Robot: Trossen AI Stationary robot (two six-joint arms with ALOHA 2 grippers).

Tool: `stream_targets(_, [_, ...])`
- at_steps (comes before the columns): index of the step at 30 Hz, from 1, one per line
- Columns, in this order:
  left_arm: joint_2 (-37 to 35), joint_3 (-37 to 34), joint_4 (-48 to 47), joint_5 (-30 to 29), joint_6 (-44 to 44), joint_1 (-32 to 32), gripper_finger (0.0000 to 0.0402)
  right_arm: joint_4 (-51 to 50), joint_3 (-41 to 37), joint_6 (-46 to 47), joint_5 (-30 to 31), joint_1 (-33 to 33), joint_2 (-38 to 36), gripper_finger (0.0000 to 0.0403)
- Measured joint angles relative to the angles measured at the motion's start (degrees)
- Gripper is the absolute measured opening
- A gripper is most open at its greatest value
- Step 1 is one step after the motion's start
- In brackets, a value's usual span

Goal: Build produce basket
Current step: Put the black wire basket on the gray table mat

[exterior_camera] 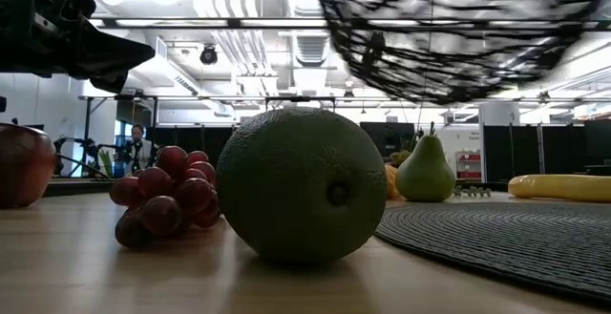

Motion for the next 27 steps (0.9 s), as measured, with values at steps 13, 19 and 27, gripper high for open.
stream_targets(13, [0.0,0.0,0.0,0.0,0.0,0.0,0.0022,-3.5,-0.2,20.2,-2.8,10.3,15.5,0.0018])
stream_targets(19, [0.0,0.0,0.0,0.0,0.0,0.0,0.0022,-3.2,-0.2,19.5,-5.8,10.4,20.5,0.0018])
stream_targets(27, [0.0,0.0,0.0,0.0,0.0,0.0,0.0022,-3.1,-0.2,20.4,-7.9,10.9,21.5,0.0038])
